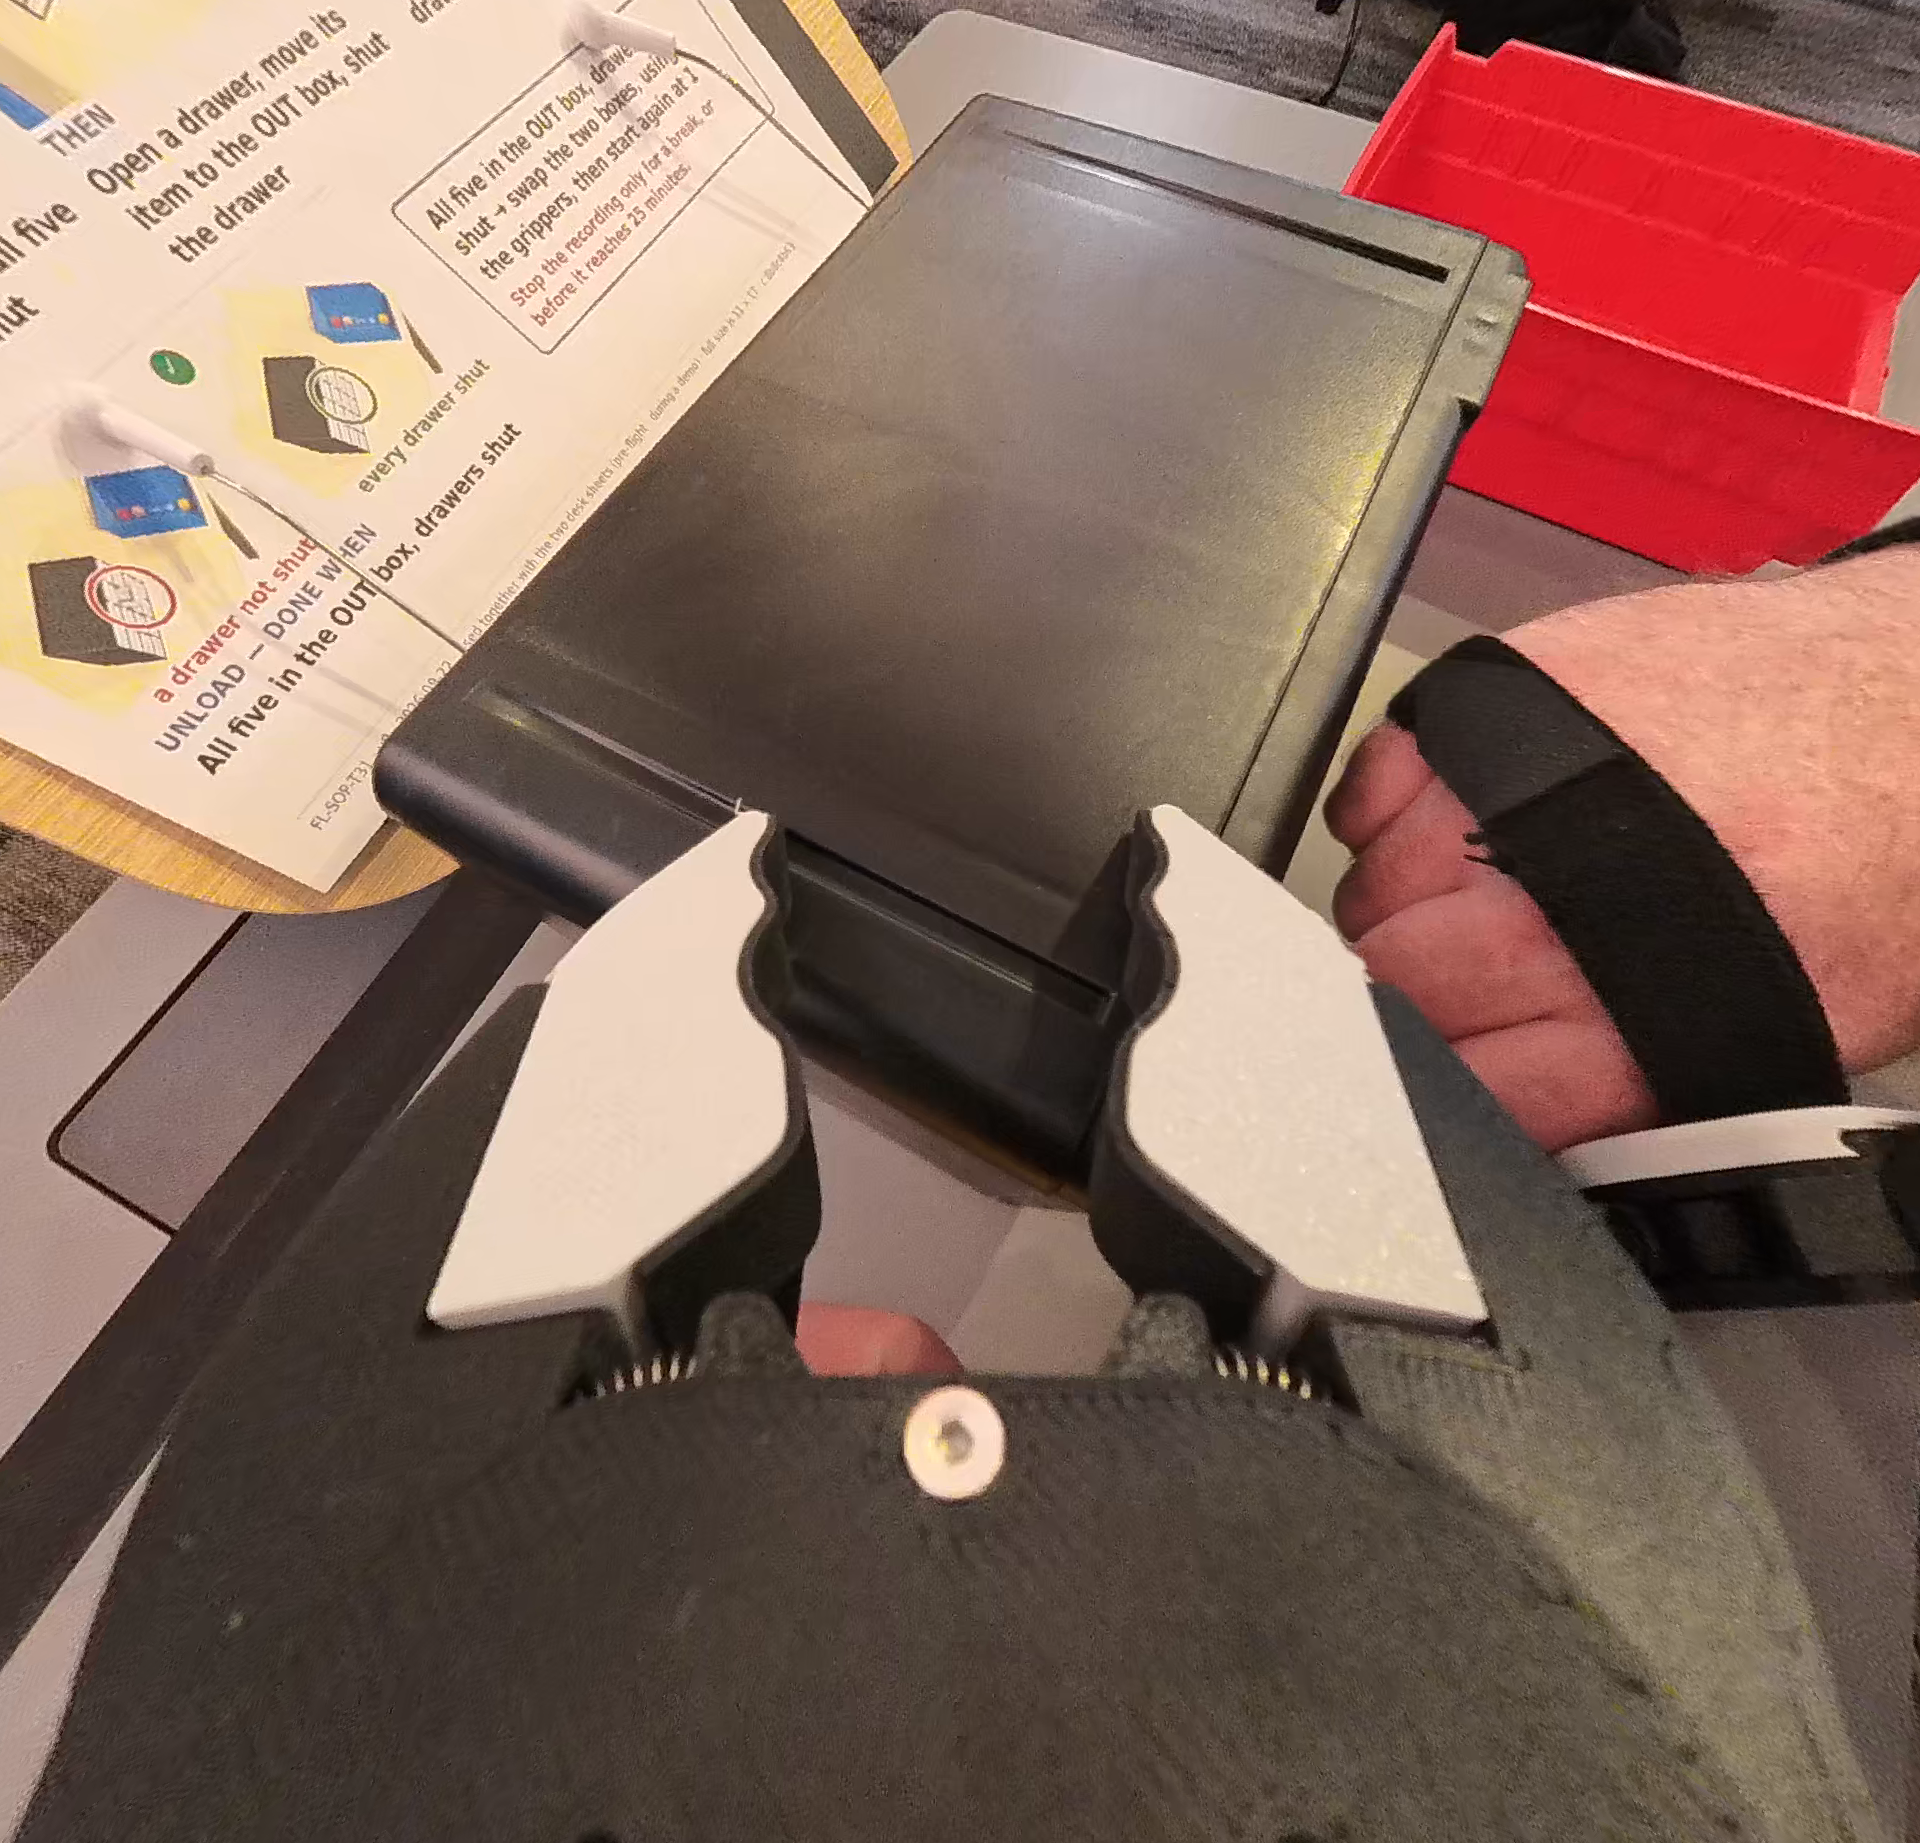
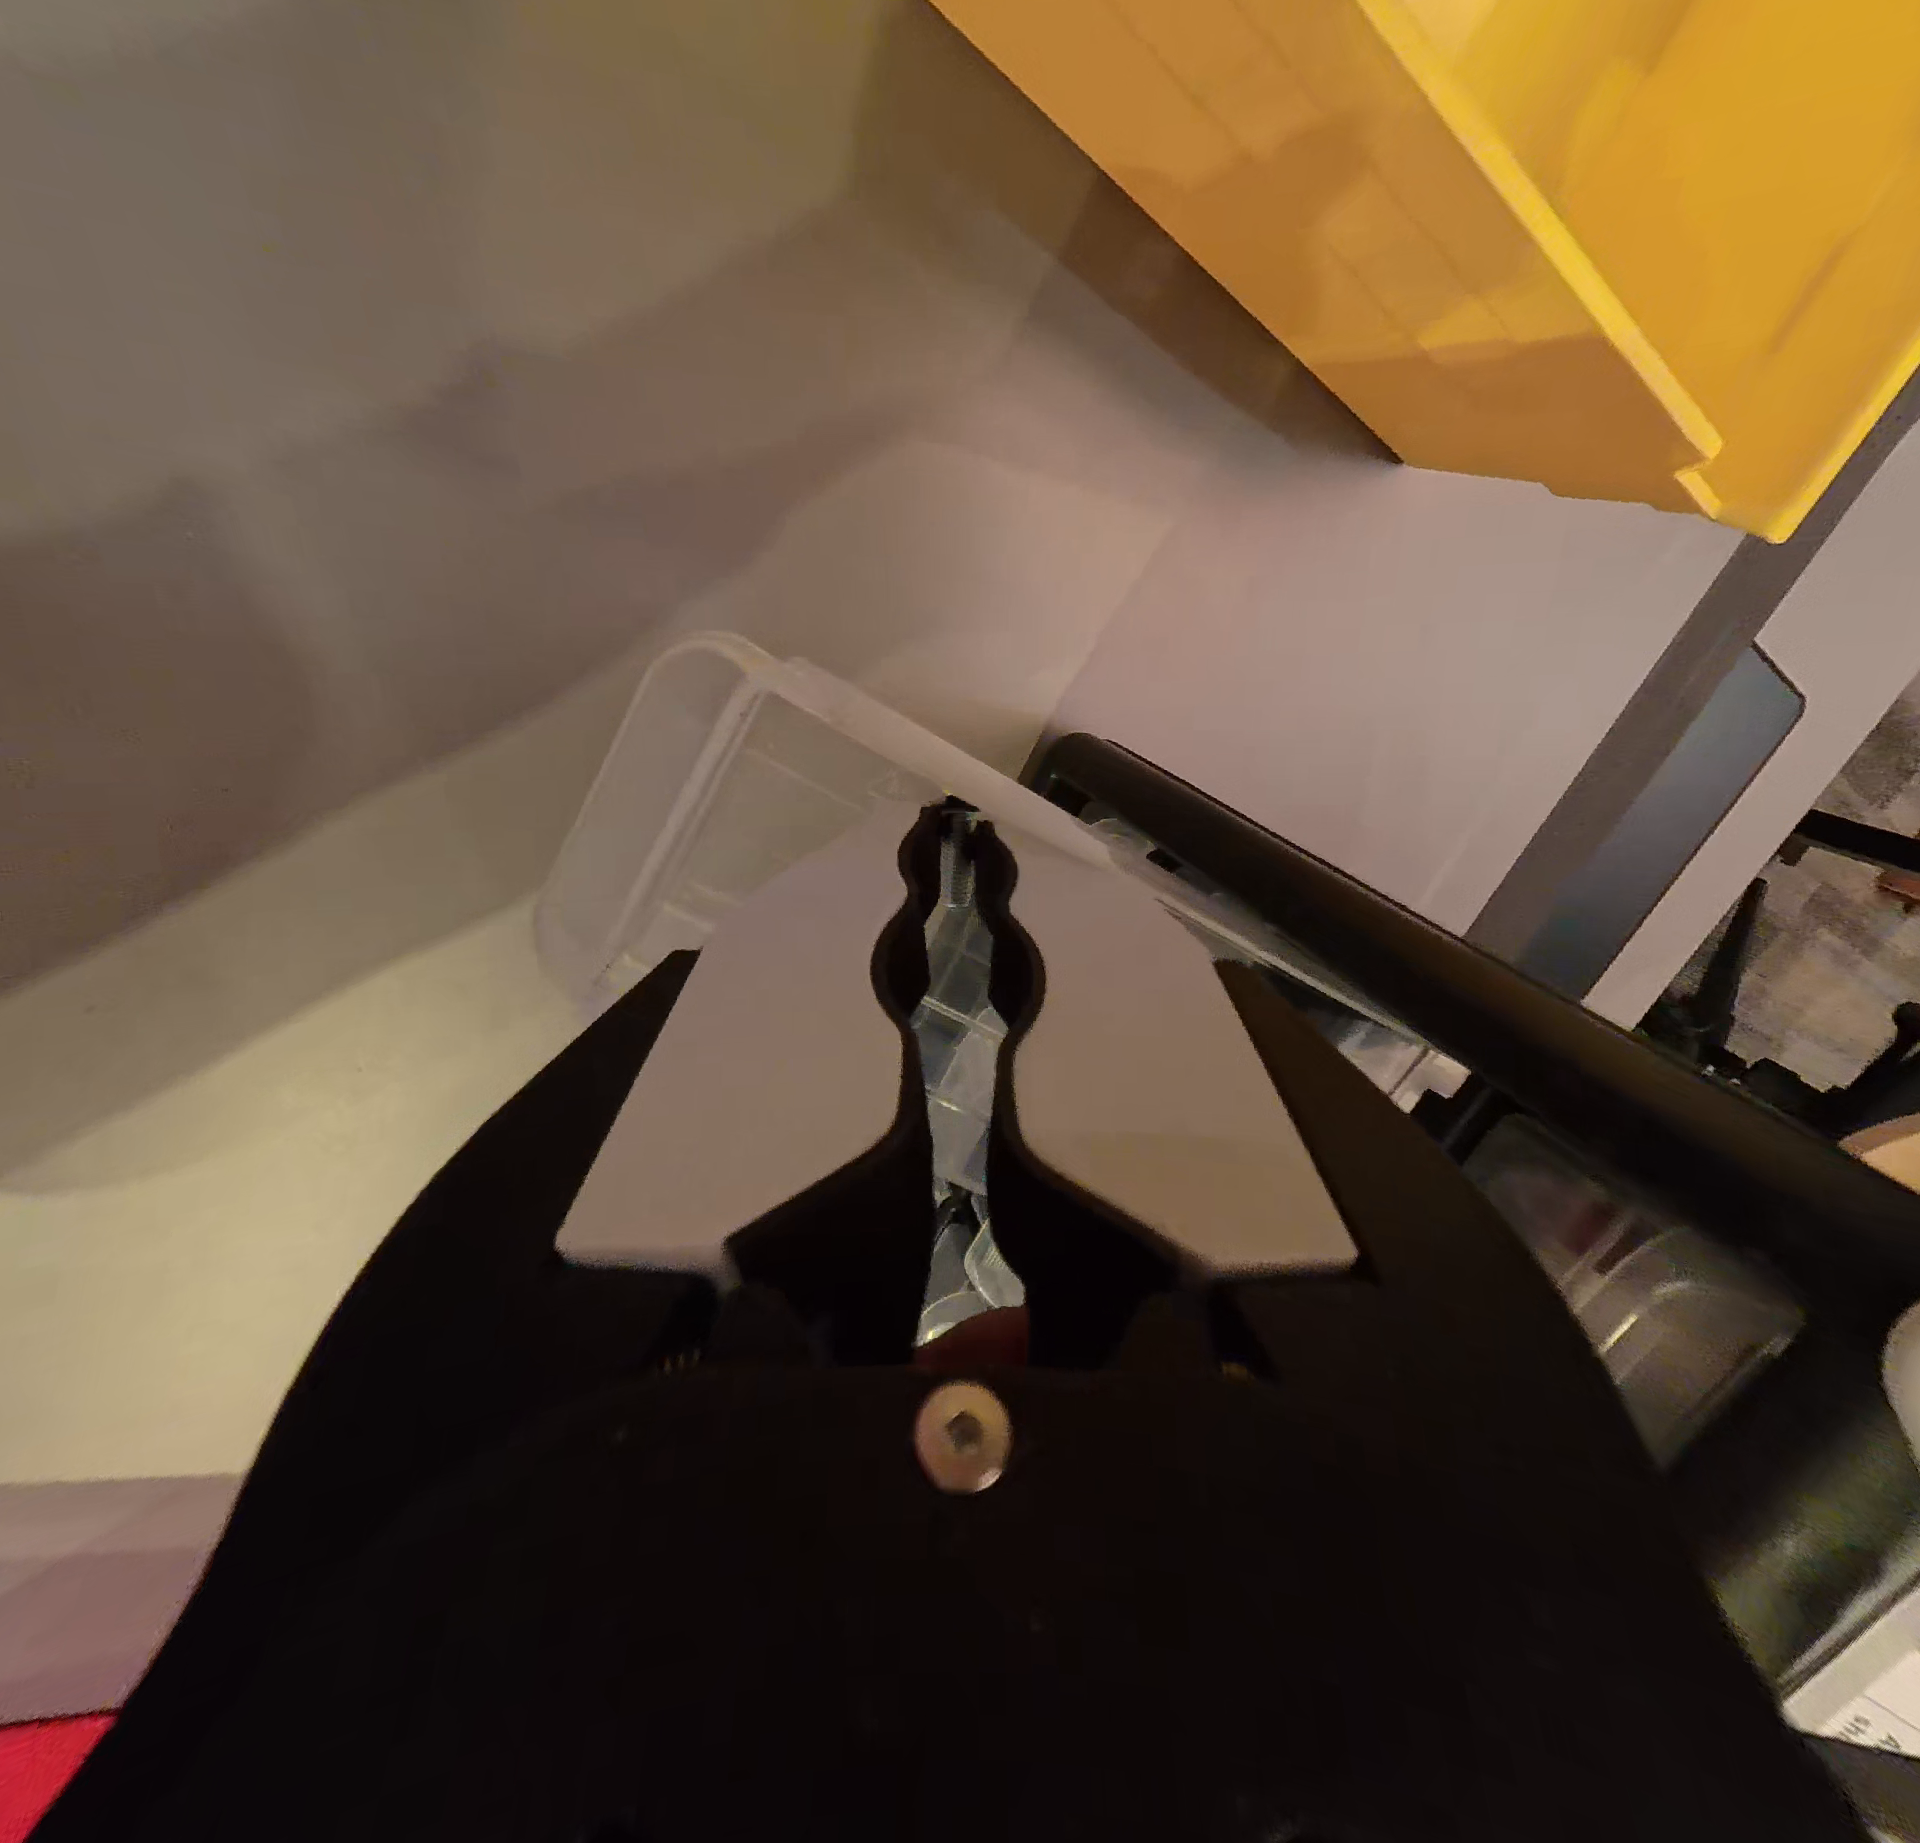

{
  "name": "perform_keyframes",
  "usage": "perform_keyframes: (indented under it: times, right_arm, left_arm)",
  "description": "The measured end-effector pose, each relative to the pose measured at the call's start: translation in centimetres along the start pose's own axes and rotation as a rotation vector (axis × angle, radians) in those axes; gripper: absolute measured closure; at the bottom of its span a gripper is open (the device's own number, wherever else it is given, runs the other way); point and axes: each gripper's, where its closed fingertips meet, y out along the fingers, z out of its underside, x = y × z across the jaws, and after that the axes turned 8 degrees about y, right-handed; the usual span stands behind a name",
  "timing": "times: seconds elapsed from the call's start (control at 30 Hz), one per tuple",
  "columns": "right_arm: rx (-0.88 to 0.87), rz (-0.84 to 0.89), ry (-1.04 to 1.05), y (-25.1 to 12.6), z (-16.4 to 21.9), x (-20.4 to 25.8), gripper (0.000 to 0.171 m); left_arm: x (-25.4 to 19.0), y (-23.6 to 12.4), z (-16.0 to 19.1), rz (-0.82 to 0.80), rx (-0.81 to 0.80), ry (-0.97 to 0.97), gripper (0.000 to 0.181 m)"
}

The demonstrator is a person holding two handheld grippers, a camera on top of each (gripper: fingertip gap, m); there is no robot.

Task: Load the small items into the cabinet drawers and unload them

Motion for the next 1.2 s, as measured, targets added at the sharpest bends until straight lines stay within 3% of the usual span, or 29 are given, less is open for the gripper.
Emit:
perform_keyframes:
  times: [0.03,0.9,1.2]
  right_arm:
    - [0.0,-0.006,-0.002,0.0,0.0,0.0,0.167]
    - [-0.078,0.026,0.061,-2.0,0.5,-0.7,0.169]
    - [-0.221,0.087,0.132,-6.5,0.1,-1.1,0.169]
  left_arm:
    - [0.0,0.0,0.0,0.0,0.0,-0.001,0.119]
    - [0.0,0.0,0.0,-0.007,-0.011,-0.007,0.119]
    - [-0.1,-0.1,0.0,-0.011,-0.002,-0.002,0.12]
